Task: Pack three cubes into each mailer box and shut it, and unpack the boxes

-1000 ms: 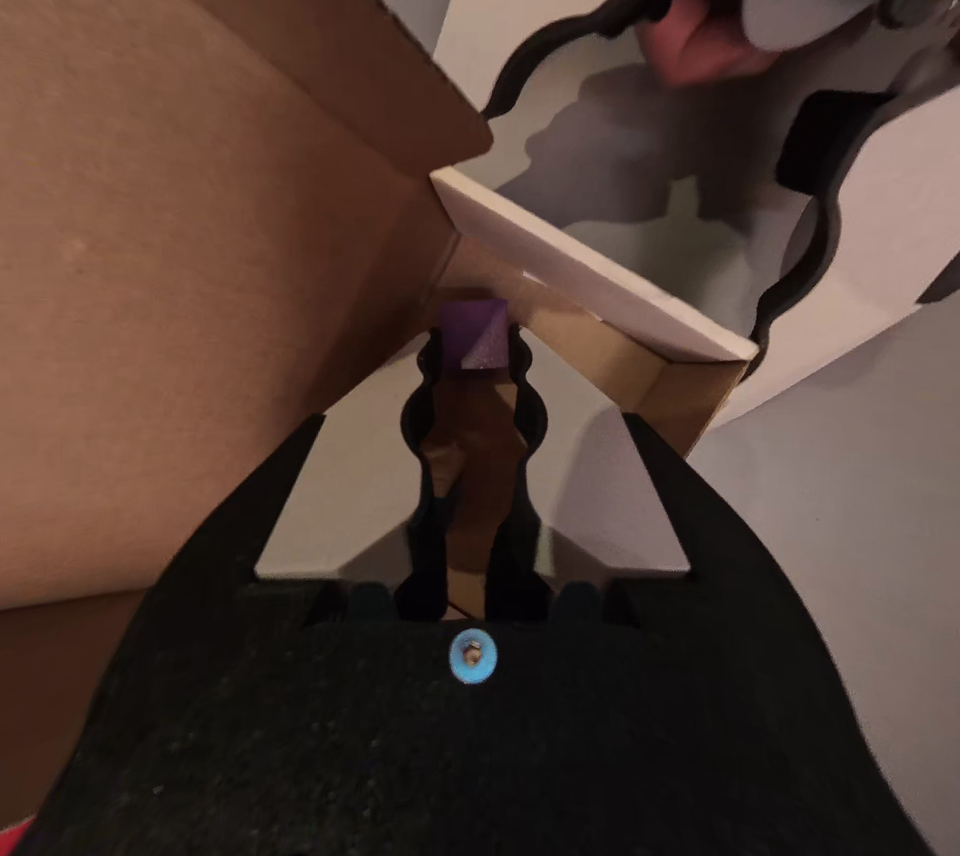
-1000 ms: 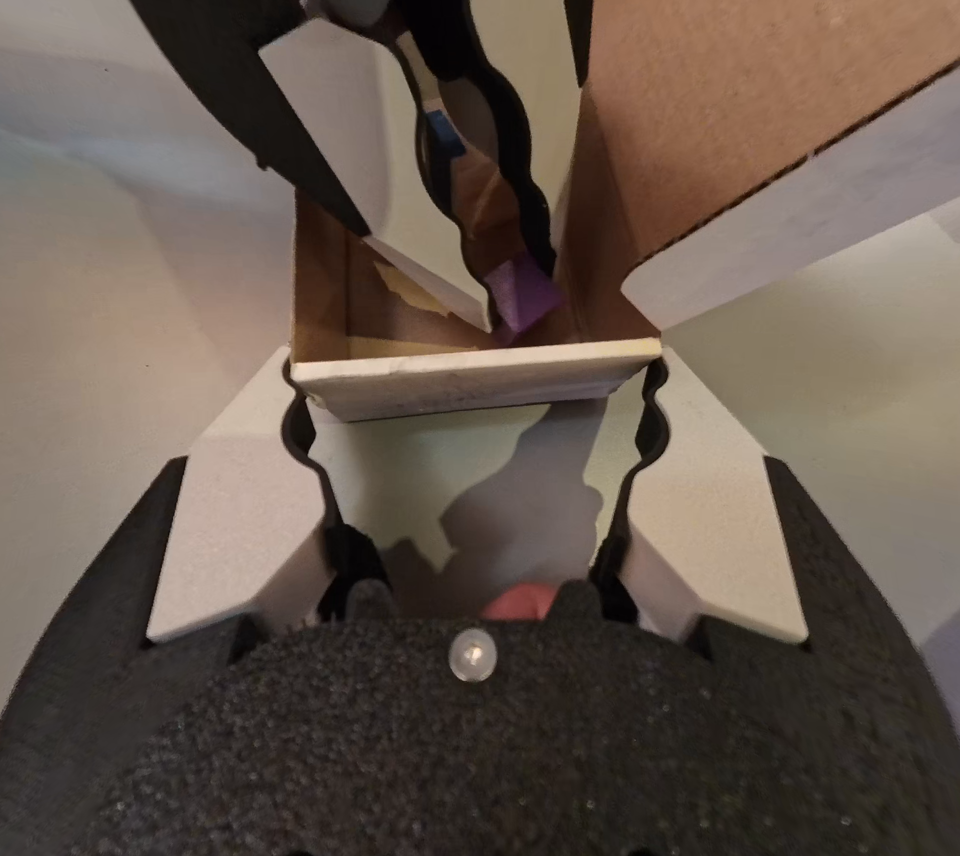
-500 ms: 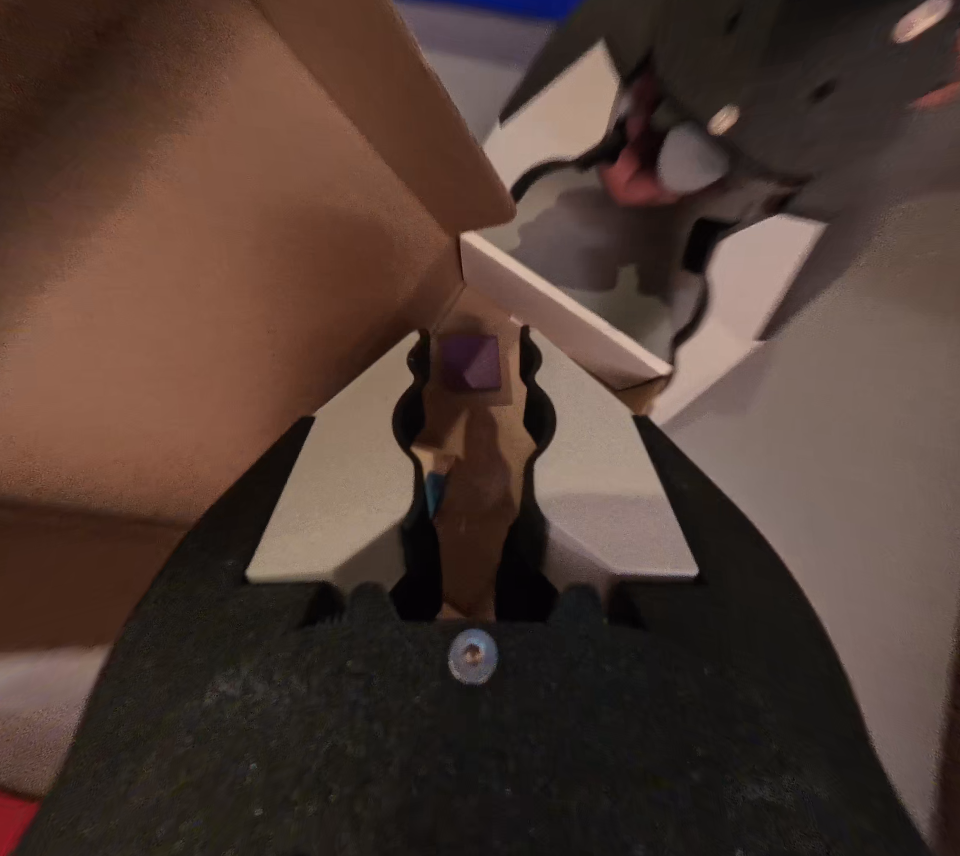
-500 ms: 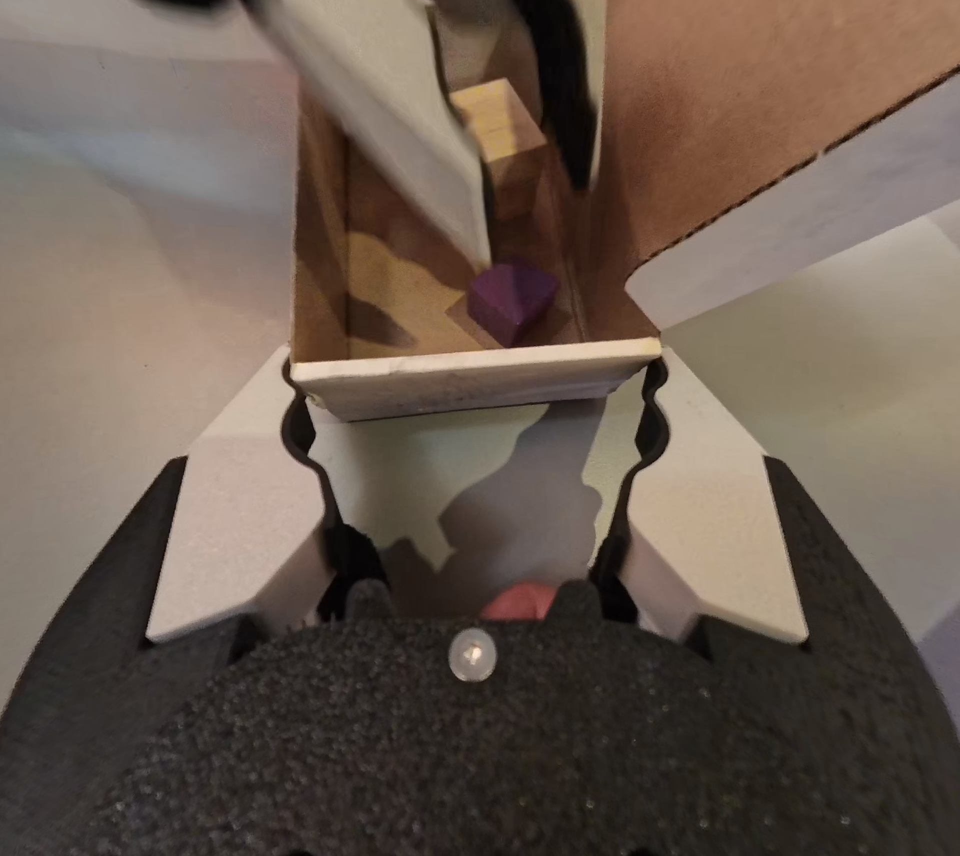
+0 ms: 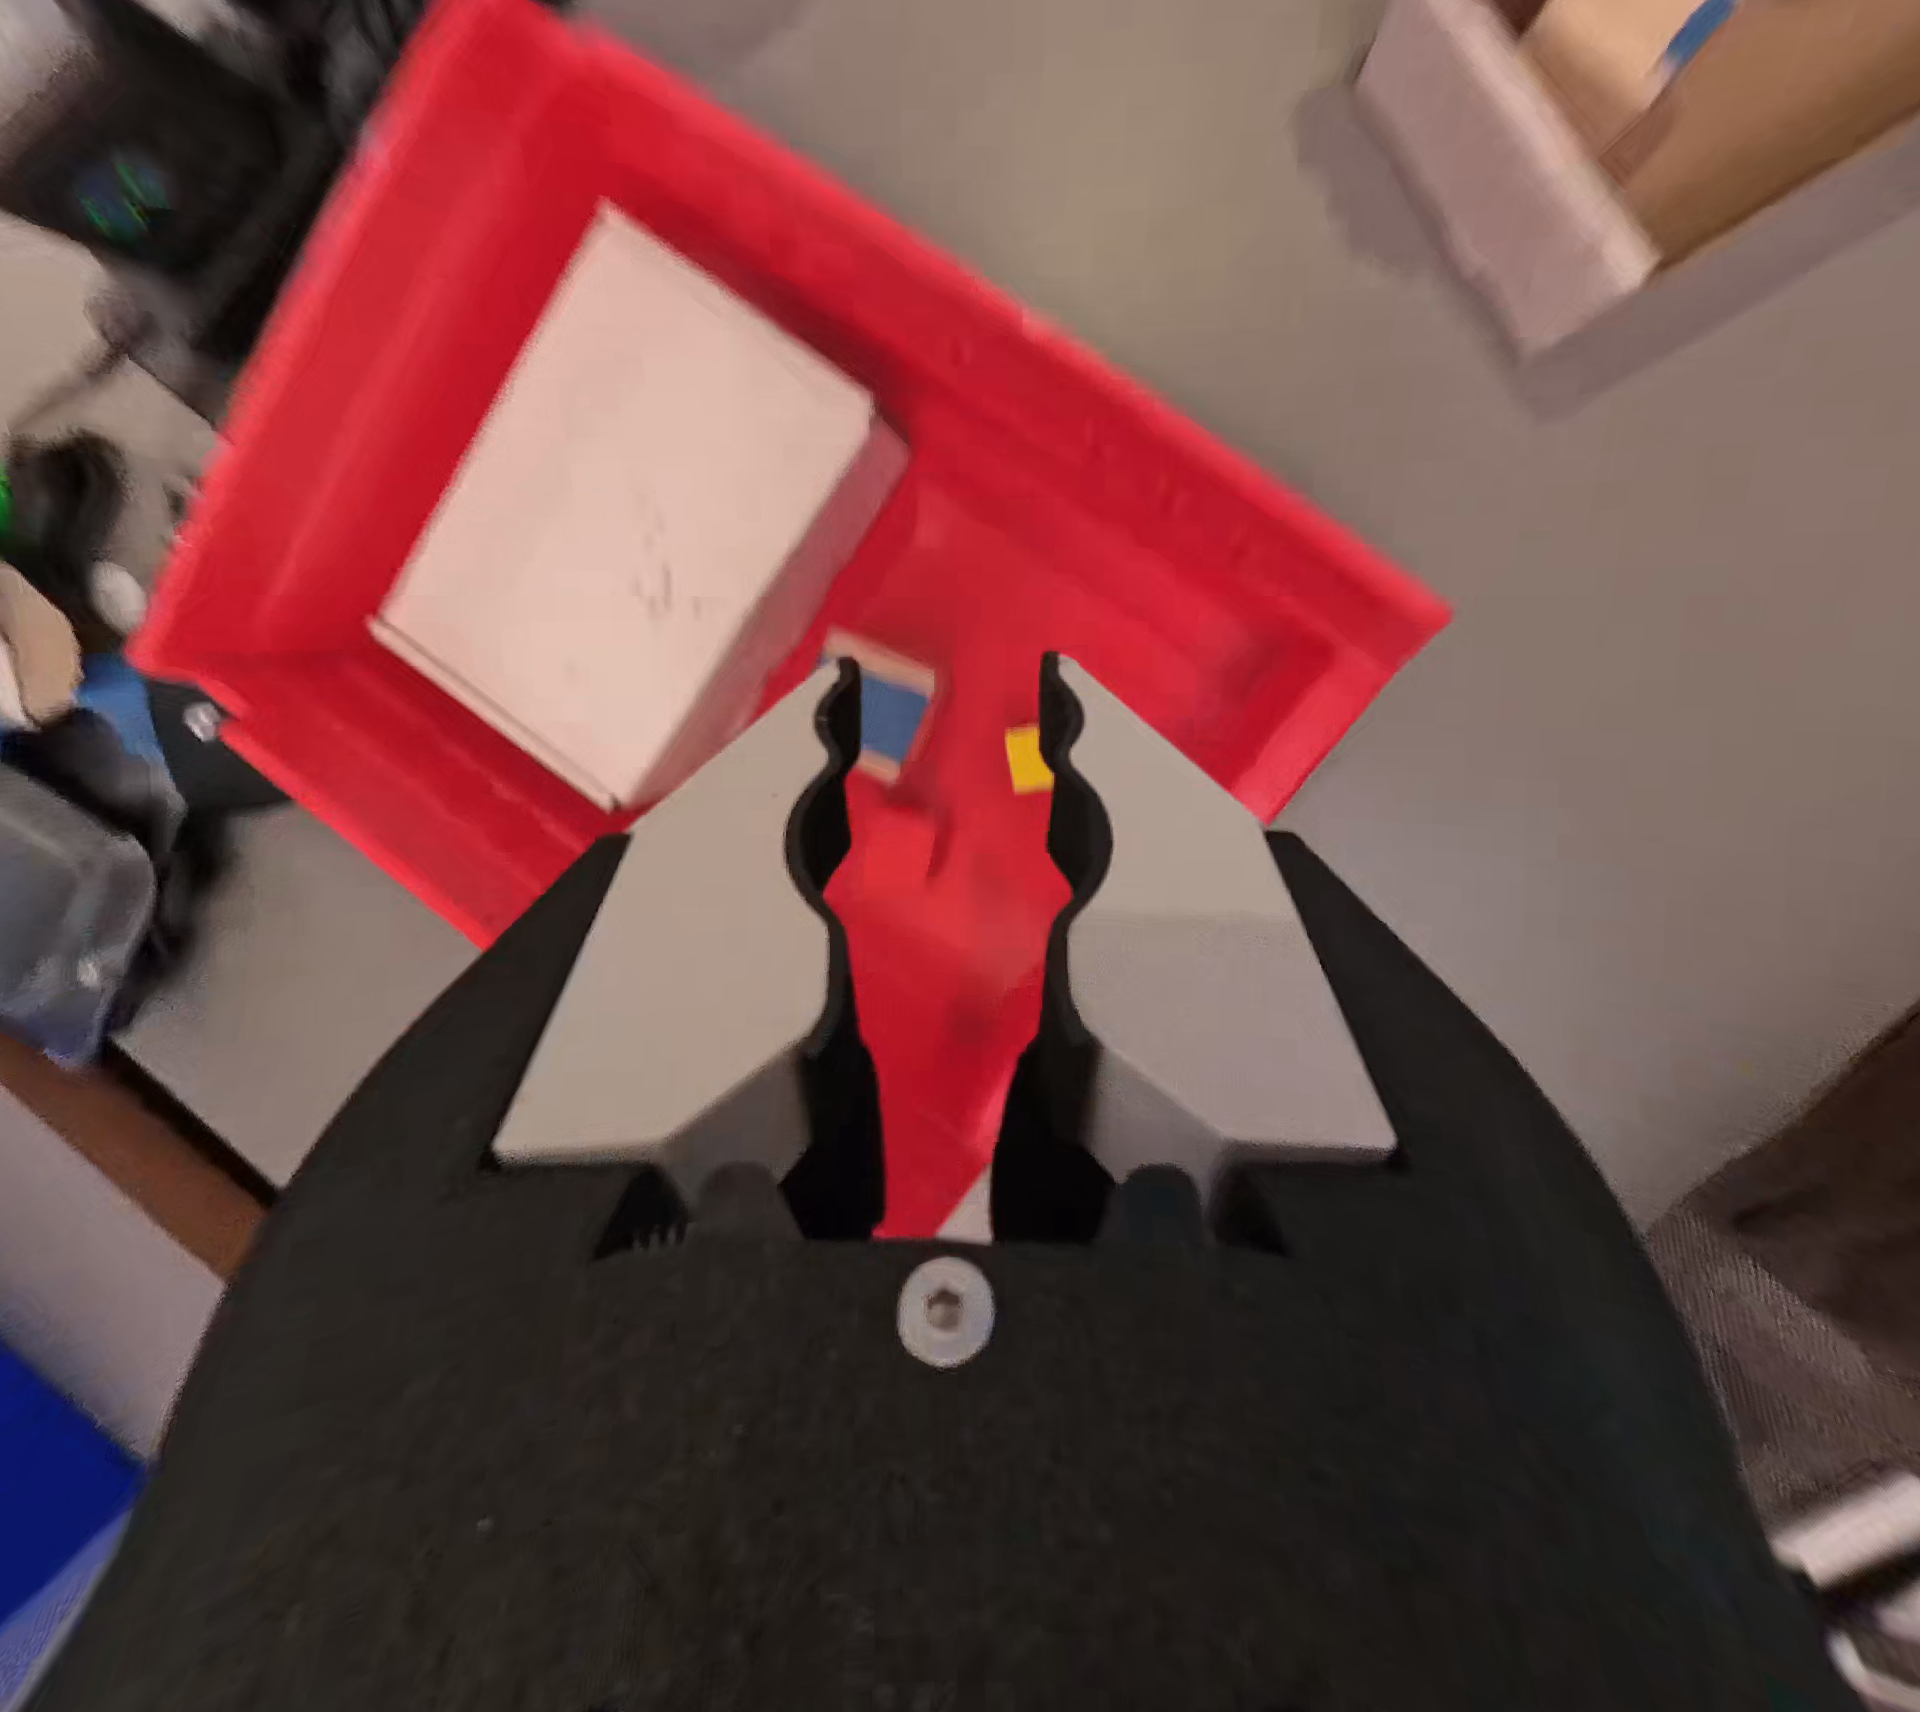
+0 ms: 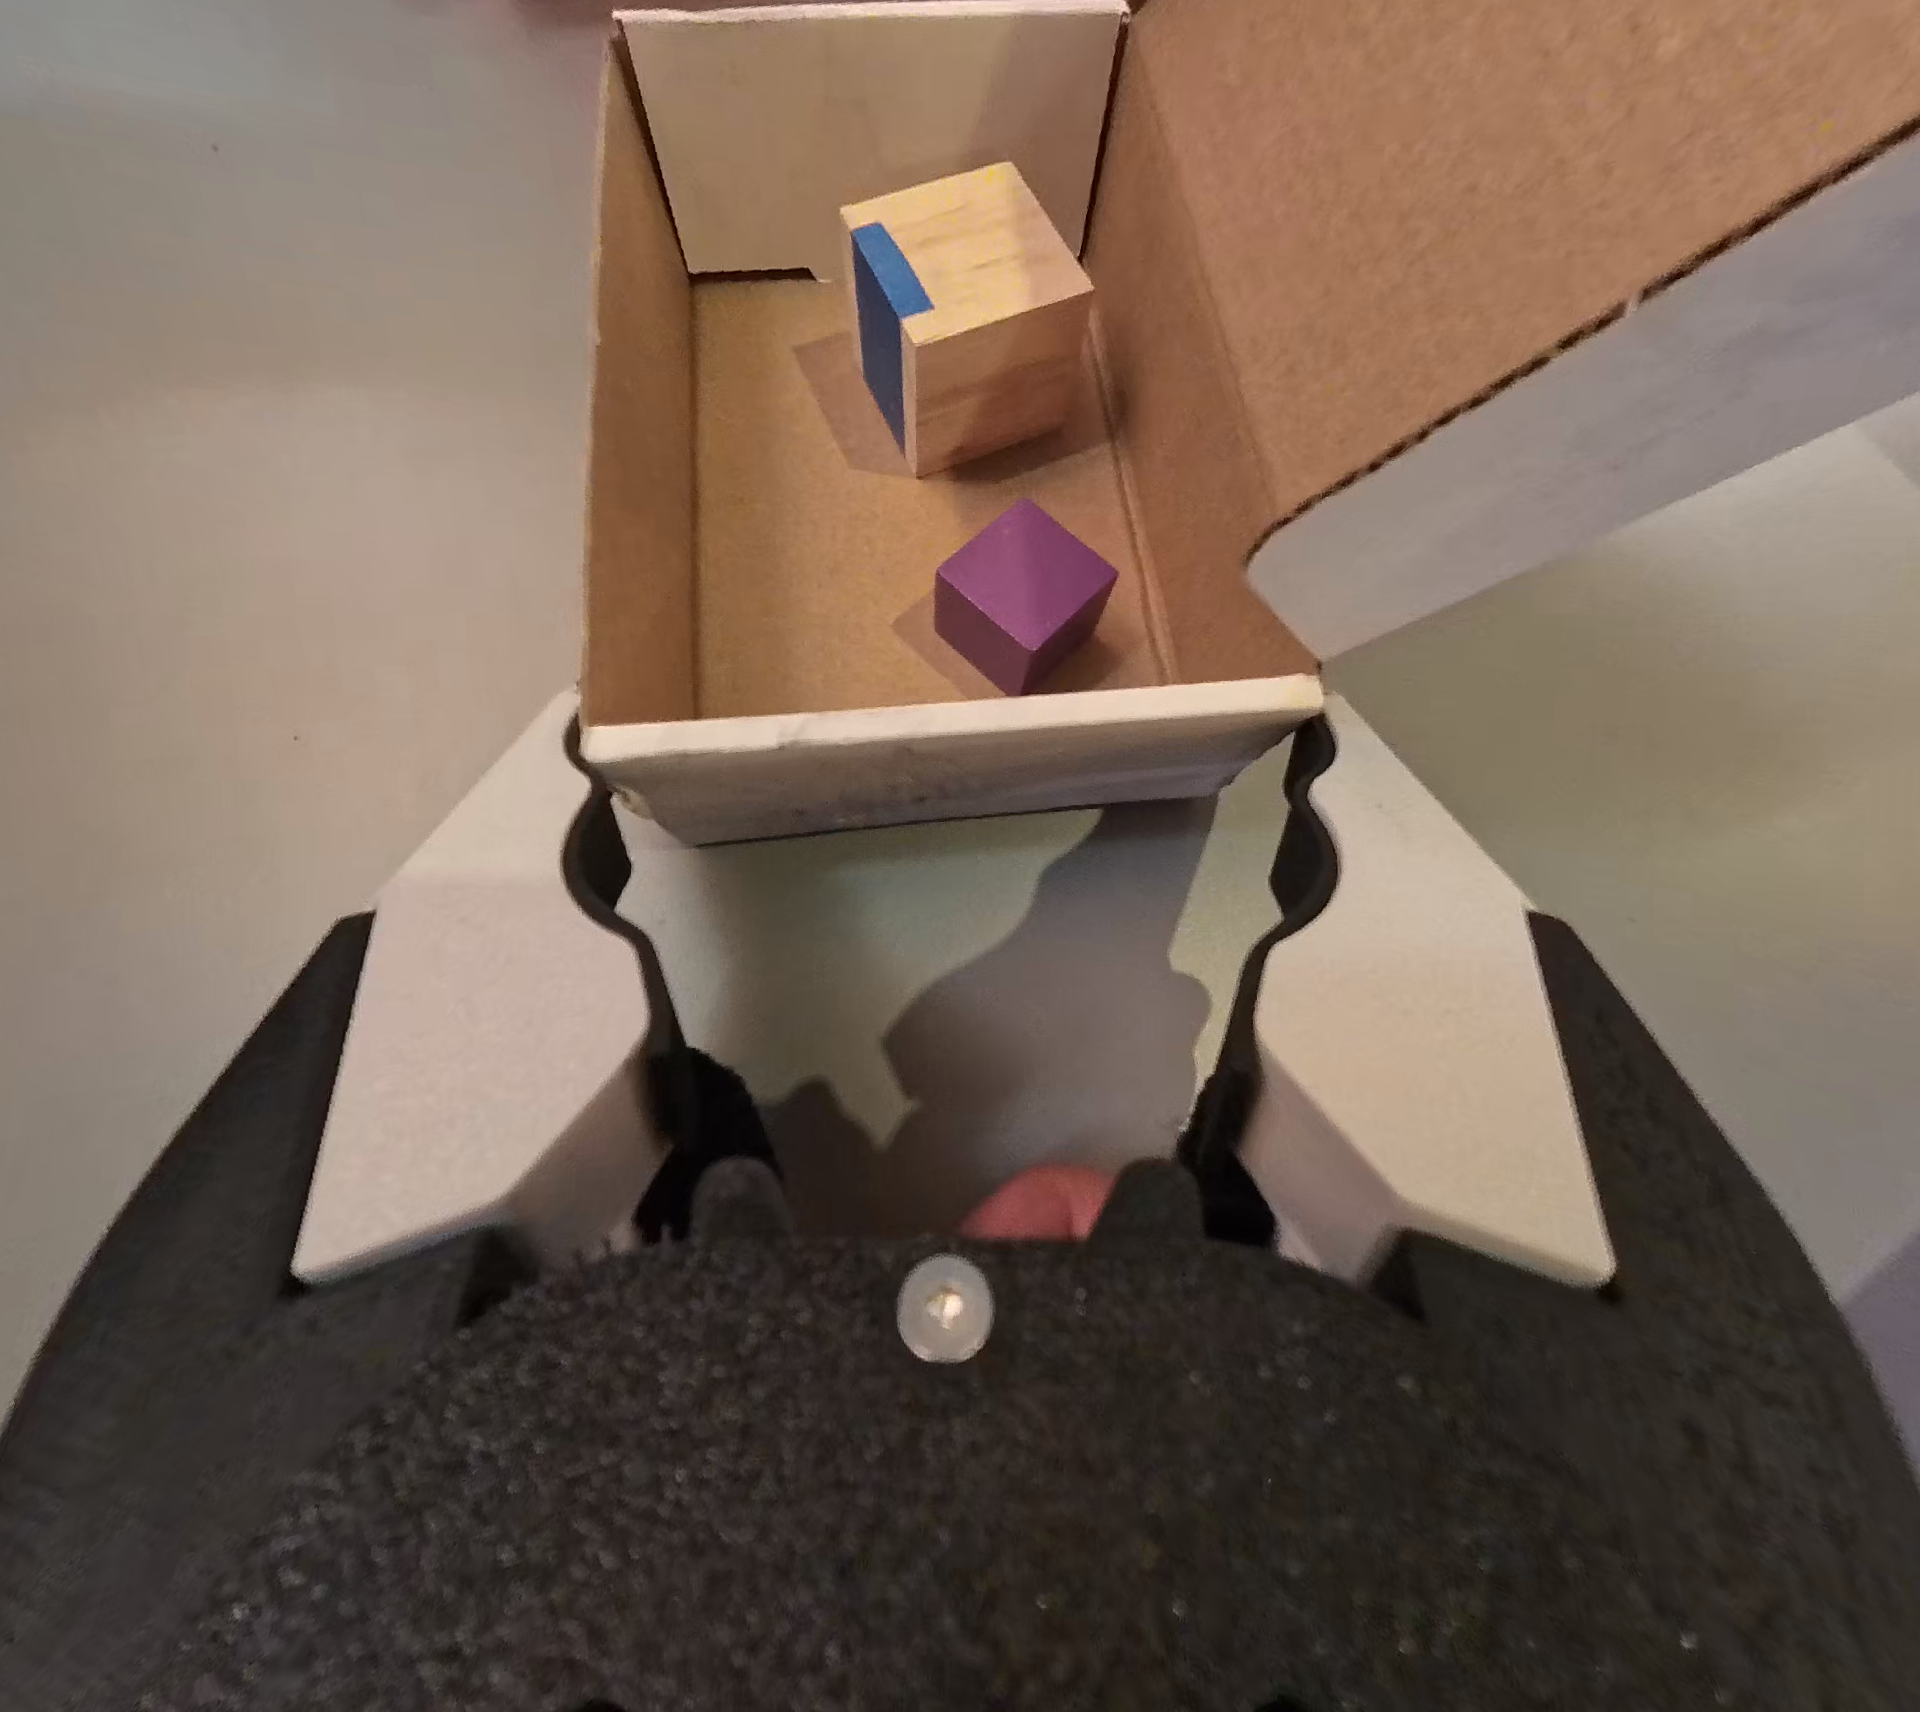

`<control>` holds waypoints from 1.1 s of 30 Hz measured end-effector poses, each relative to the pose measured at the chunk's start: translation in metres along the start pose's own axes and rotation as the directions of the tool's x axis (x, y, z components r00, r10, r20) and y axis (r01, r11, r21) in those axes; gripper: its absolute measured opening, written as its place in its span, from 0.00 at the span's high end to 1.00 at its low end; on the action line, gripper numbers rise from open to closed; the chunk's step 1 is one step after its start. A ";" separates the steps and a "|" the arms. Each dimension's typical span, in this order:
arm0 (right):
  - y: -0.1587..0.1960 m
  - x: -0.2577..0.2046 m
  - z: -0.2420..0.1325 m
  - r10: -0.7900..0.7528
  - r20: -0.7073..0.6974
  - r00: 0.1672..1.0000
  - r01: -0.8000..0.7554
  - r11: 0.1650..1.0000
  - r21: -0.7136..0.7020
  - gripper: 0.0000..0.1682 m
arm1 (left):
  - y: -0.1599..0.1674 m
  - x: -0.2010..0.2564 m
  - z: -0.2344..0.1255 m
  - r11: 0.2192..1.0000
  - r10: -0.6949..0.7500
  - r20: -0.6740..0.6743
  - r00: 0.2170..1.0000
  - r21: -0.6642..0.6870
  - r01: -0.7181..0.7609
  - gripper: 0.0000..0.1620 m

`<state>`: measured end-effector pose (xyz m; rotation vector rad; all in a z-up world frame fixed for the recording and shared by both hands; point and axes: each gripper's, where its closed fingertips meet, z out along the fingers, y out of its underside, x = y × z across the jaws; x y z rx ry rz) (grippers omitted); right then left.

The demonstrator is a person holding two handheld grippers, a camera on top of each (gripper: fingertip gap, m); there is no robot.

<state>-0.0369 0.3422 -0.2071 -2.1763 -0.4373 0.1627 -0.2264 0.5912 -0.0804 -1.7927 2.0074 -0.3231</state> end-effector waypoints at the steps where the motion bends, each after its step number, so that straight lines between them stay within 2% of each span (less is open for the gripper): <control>1: 0.000 0.000 0.000 0.000 0.000 1.000 0.000 1.000 0.000 0.25 | 0.019 -0.001 0.009 0.998 0.001 0.009 1.000 -0.067 -0.001 0.80; 4: 0.000 0.000 0.000 0.004 0.000 1.000 -0.004 1.000 0.003 0.25 | 0.066 -0.026 0.031 0.971 0.028 0.141 0.990 -0.238 0.006 0.80; 7: 0.000 0.000 0.000 0.007 0.001 1.000 -0.007 1.000 0.008 0.25 | 0.089 -0.039 0.049 0.949 0.025 0.137 0.990 -0.316 0.020 0.80; 9: 0.000 0.000 0.000 0.008 0.001 1.000 -0.008 1.000 0.008 0.25 | 0.100 -0.042 0.059 0.924 0.068 0.103 0.992 -0.382 -0.024 0.77; 12: 0.000 0.000 0.000 0.005 -0.002 1.000 -0.005 1.000 0.006 0.25 | 0.110 -0.063 0.070 0.883 0.147 0.122 0.981 -0.463 -0.075 0.78; 17: 0.000 0.000 0.000 0.007 0.001 1.000 -0.007 1.000 0.008 0.25 | 0.108 -0.071 0.093 0.848 0.256 0.054 0.965 -0.493 -0.198 0.79; 21: 0.000 0.000 0.000 0.009 0.004 1.000 -0.009 1.000 0.009 0.25 | 0.117 -0.076 0.106 0.800 0.298 0.031 0.954 -0.554 -0.232 0.86; 24: 0.000 0.000 0.000 0.010 0.006 1.000 -0.010 1.000 0.012 0.25 | 0.115 -0.076 0.105 0.813 0.289 0.033 0.957 -0.537 -0.227 0.88; 28: 0.000 -0.001 0.000 0.012 0.008 1.000 -0.013 1.000 0.015 0.25 | 0.097 -0.066 0.079 0.864 0.254 0.051 0.966 -0.460 -0.203 0.88; 31: 0.000 0.000 0.000 0.017 0.012 1.000 -0.017 1.000 0.020 0.25 | 0.069 -0.056 0.047 0.907 0.268 0.107 0.957 -0.363 -0.213 0.88; 33: -0.001 -0.001 0.000 0.017 0.012 1.000 -0.017 1.000 0.021 0.25 | 0.033 -0.037 0.024 0.951 0.245 0.123 0.962 -0.222 -0.214 0.88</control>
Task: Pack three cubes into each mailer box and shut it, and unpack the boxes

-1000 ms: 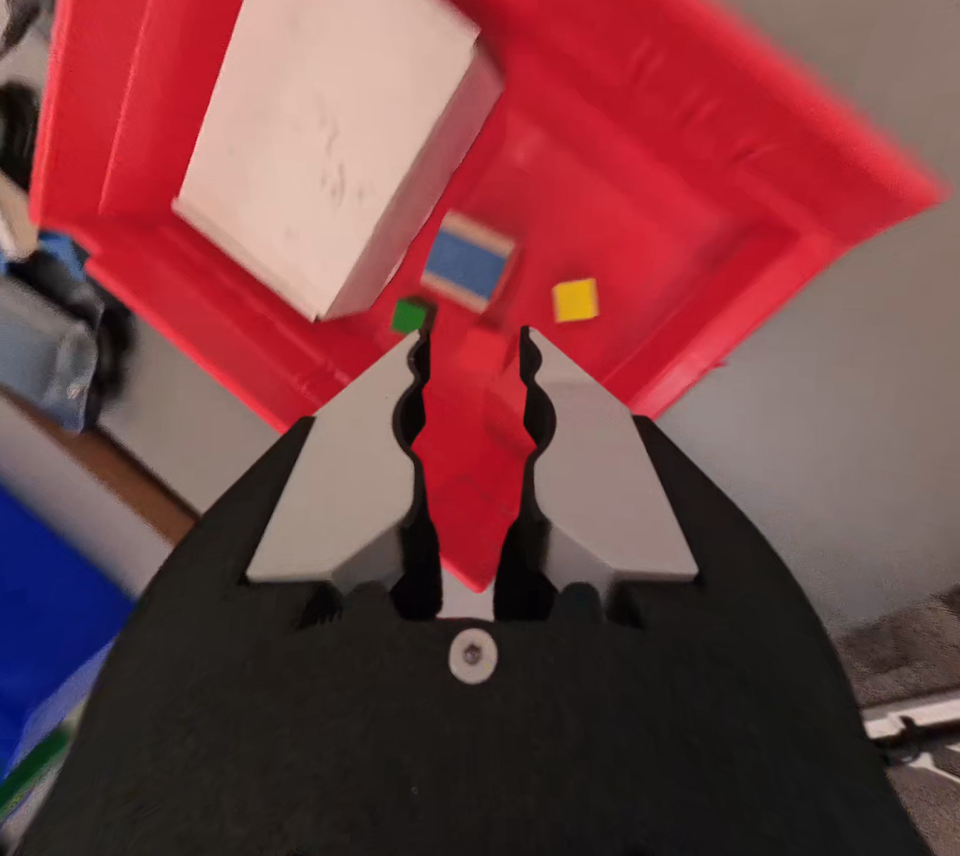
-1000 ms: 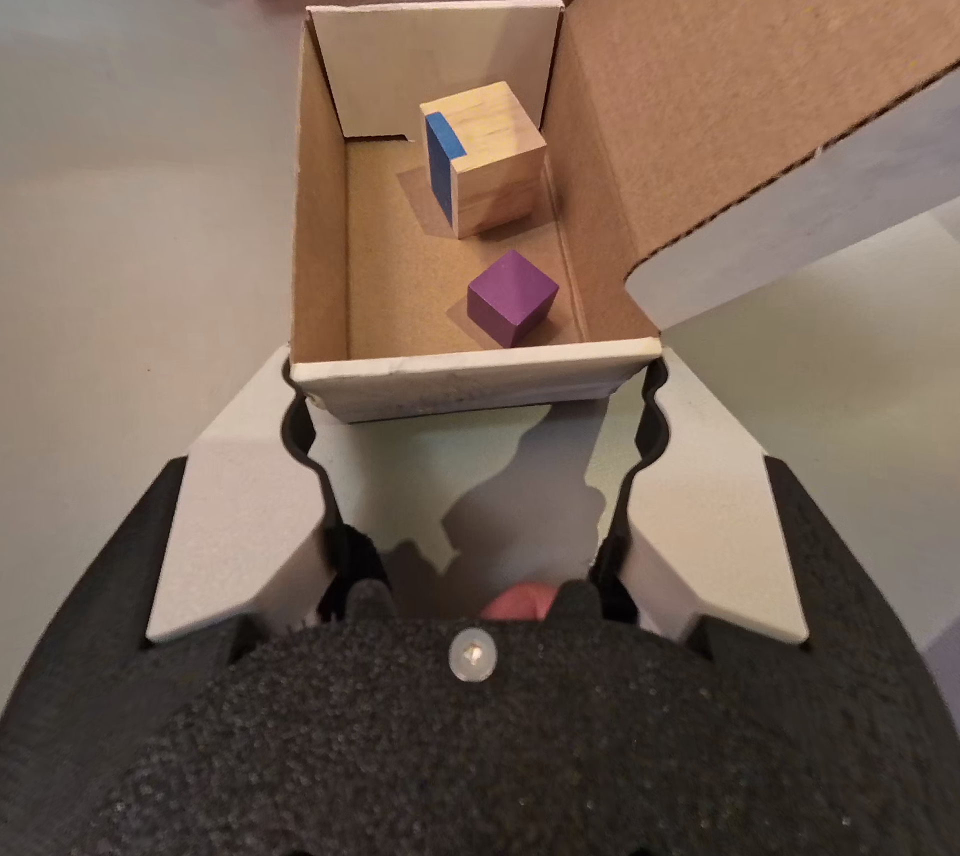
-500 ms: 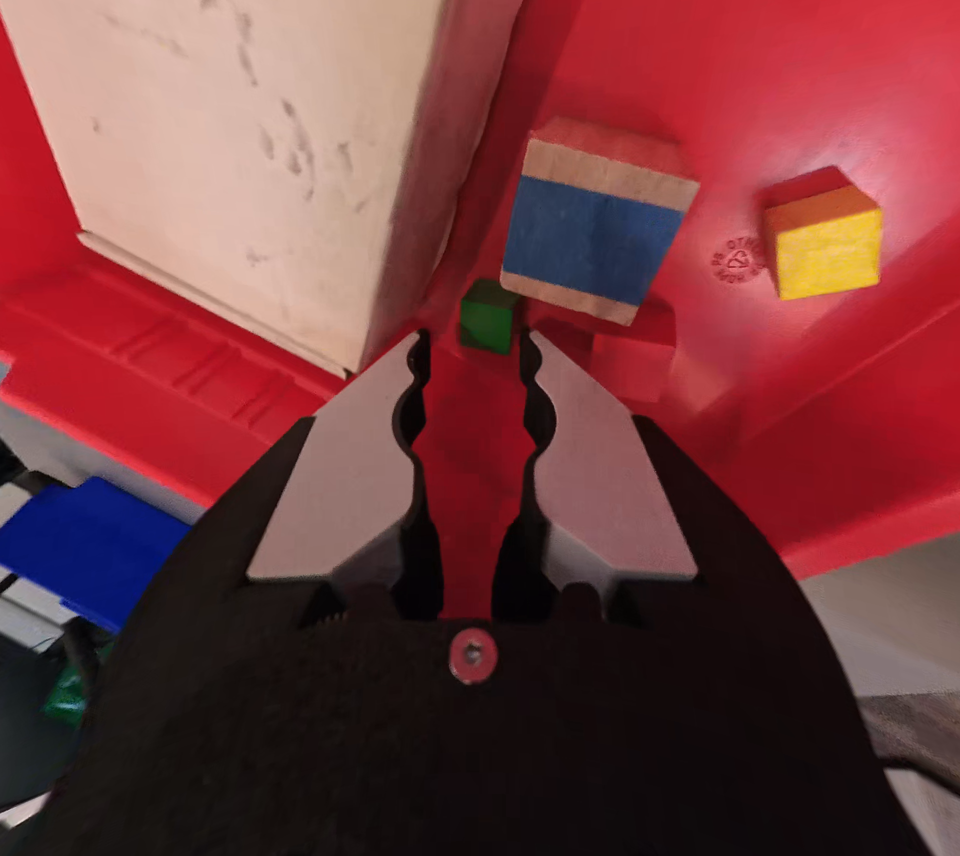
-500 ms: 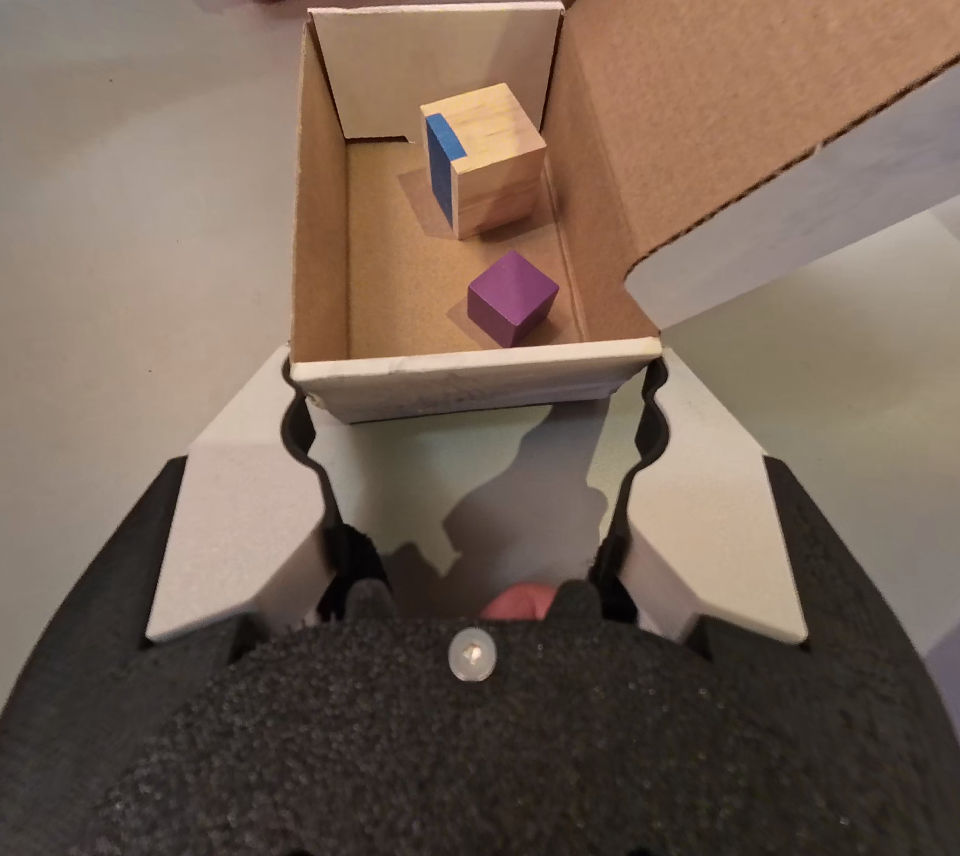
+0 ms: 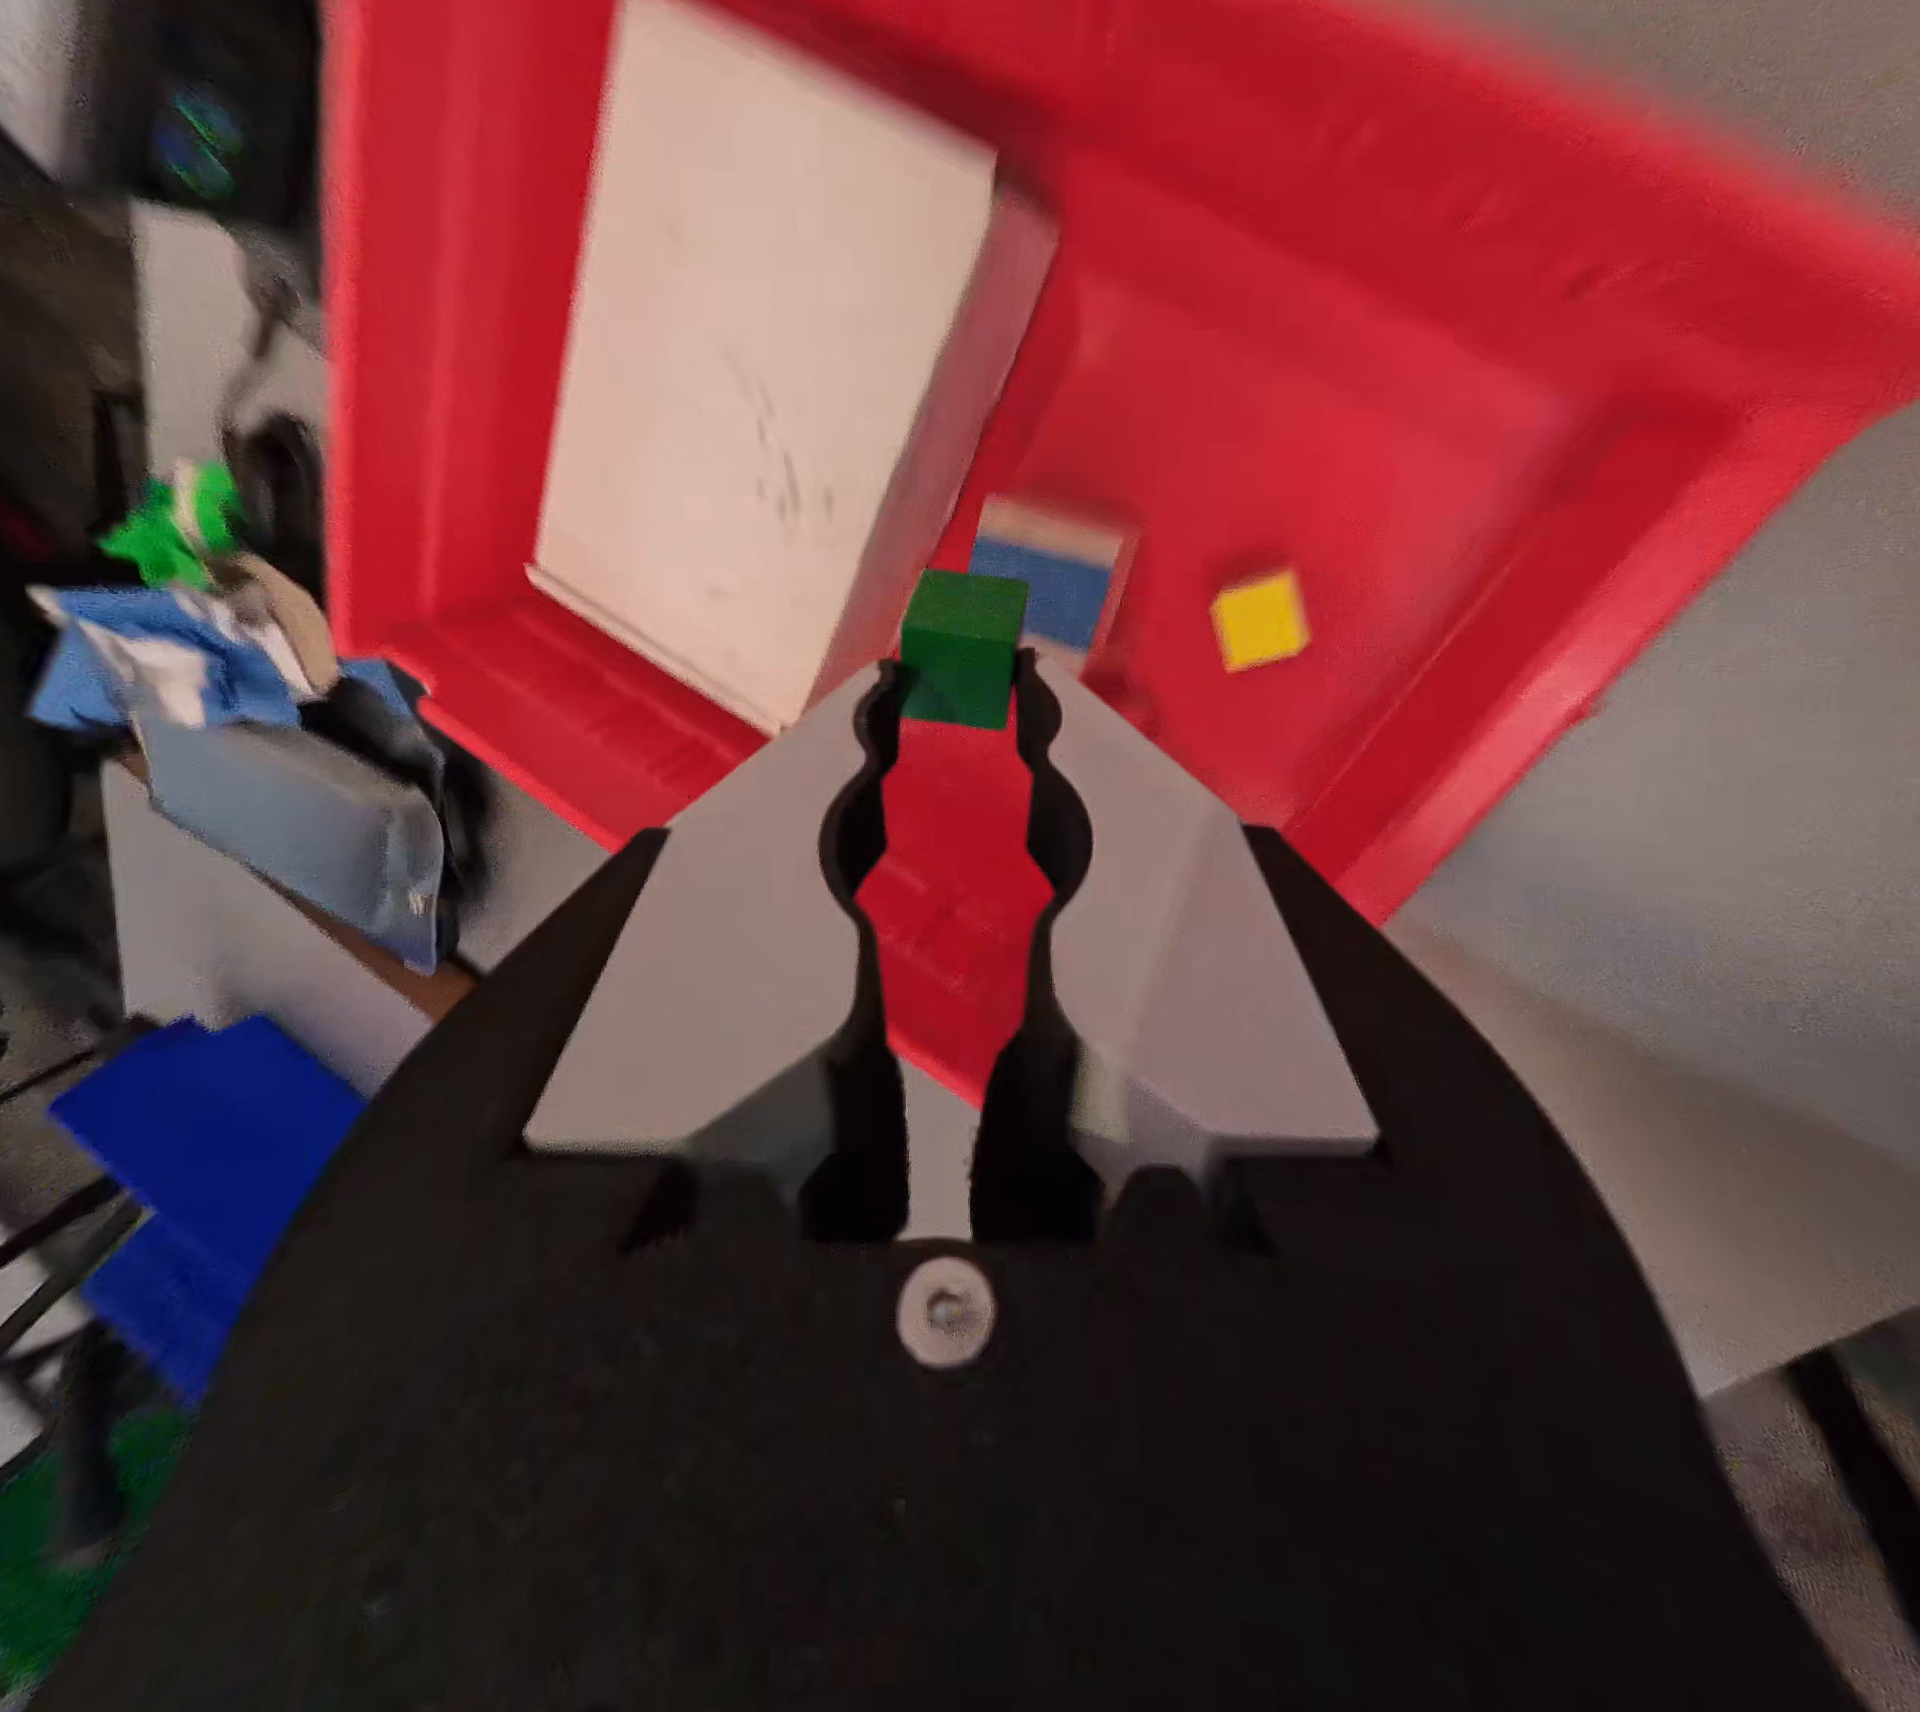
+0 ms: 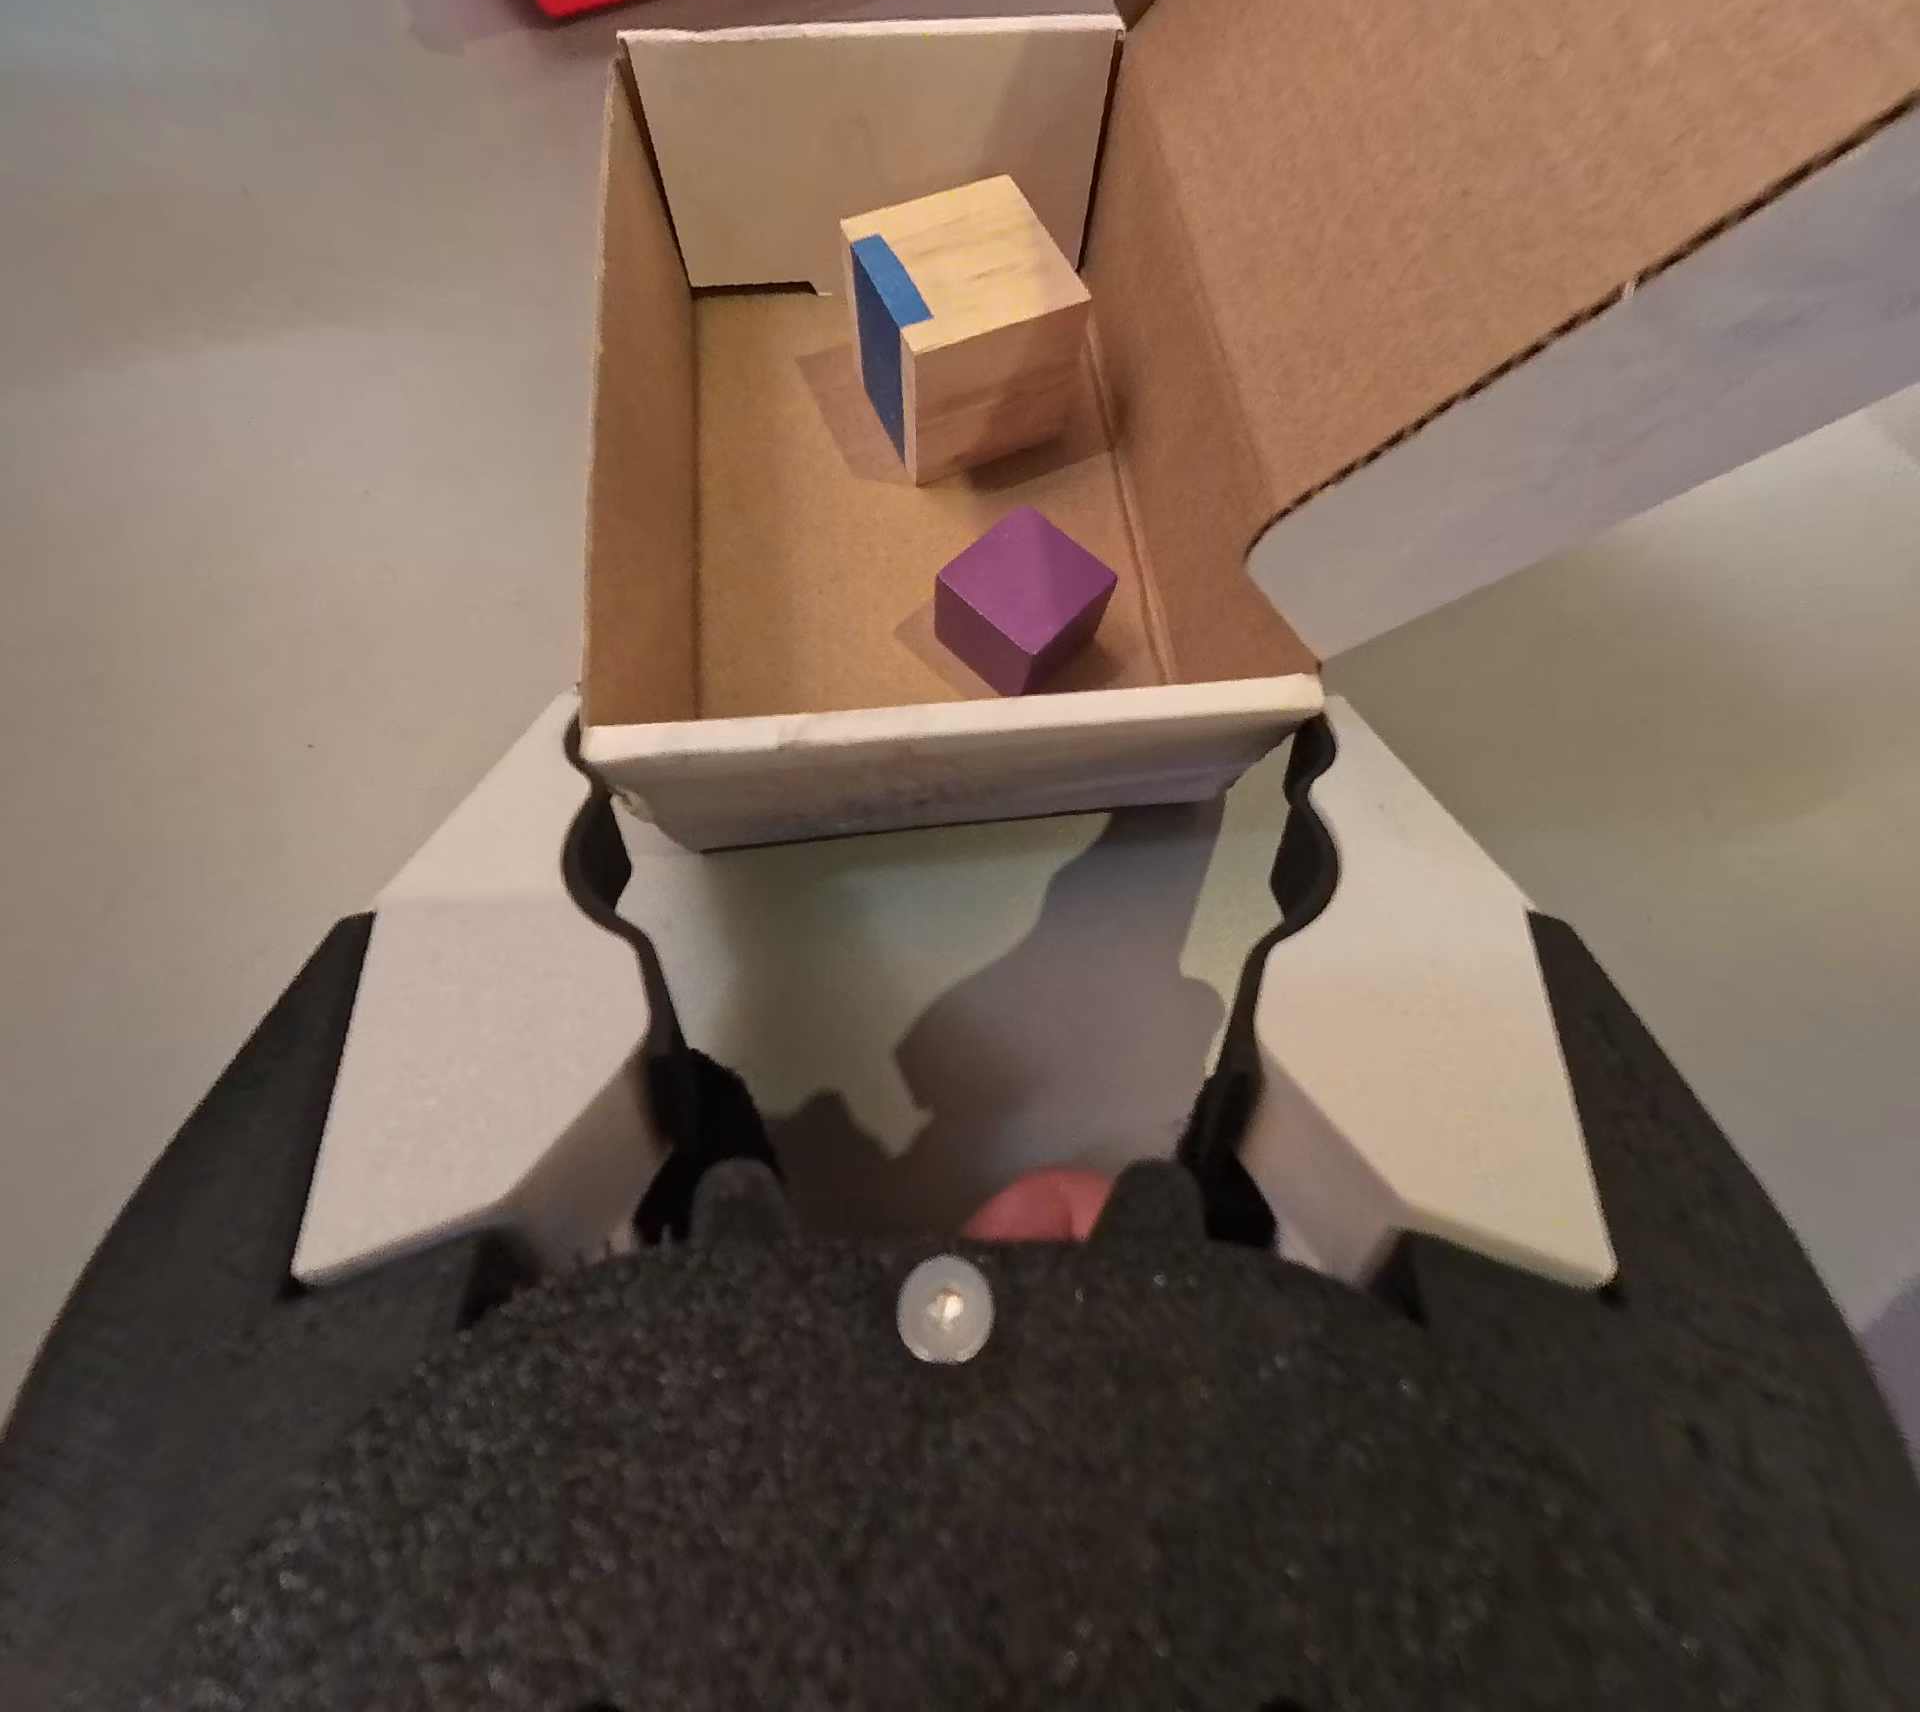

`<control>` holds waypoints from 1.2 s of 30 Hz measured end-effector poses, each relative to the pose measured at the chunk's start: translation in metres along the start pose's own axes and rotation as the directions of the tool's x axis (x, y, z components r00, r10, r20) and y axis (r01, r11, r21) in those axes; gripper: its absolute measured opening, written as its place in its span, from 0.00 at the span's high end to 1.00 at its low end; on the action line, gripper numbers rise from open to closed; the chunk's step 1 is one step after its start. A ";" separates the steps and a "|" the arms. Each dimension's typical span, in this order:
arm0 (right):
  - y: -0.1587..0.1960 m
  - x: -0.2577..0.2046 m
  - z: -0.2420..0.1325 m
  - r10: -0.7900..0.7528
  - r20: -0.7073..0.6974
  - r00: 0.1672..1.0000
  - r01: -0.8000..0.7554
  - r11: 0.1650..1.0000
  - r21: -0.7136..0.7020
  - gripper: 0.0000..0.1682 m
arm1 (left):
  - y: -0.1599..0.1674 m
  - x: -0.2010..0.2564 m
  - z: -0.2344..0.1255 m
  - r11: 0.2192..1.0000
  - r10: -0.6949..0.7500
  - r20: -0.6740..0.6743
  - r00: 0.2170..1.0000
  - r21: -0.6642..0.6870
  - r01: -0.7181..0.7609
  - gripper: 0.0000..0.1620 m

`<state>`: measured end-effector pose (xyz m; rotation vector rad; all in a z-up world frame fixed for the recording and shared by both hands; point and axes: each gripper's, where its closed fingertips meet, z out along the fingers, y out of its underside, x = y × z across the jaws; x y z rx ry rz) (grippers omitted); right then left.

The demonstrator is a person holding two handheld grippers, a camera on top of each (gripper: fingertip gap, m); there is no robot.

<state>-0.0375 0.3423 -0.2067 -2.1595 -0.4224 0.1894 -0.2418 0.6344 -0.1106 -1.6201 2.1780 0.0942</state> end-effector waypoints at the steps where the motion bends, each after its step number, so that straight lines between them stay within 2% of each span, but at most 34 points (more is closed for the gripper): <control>1: 0.000 0.000 0.000 -0.001 0.000 1.000 0.001 1.000 0.000 0.25 | -0.018 0.006 -0.015 0.998 -0.022 -0.001 1.000 0.061 0.022 0.88; 4: 0.000 0.000 0.000 -0.002 -0.001 1.000 0.002 1.000 -0.001 0.25 | -0.070 0.038 -0.047 0.985 0.038 -0.014 0.999 0.171 -0.035 0.88; 7: 0.000 0.000 0.000 -0.011 -0.006 1.000 0.011 1.000 -0.006 0.25 | -0.137 0.104 -0.065 0.933 0.200 -0.127 0.972 0.328 -0.149 0.88; 10: 0.001 -0.001 0.000 -0.014 -0.007 1.000 0.014 1.000 -0.009 0.25 | -0.184 0.158 -0.048 0.893 0.359 -0.162 0.919 0.345 -0.288 0.88; 14: 0.002 -0.002 -0.002 -0.022 -0.008 1.000 0.021 1.000 -0.018 0.25 | -0.220 0.202 -0.001 0.871 0.465 -0.234 0.854 0.292 -0.394 0.88; 20: 0.005 -0.003 -0.006 -0.032 -0.014 0.999 0.032 0.999 -0.026 0.25 | -0.235 0.240 0.041 0.875 0.484 -0.377 0.790 0.236 -0.423 0.88; 28: 0.005 -0.003 -0.007 -0.022 -0.001 1.000 0.022 1.000 -0.011 0.25 | -0.225 0.250 0.062 0.870 0.487 -0.383 0.785 0.137 -0.473 0.88; 36: 0.005 -0.003 -0.007 -0.031 -0.007 1.000 0.031 0.999 -0.015 0.25 | -0.231 0.258 0.064 0.898 0.439 -0.448 0.779 0.197 -0.393 0.89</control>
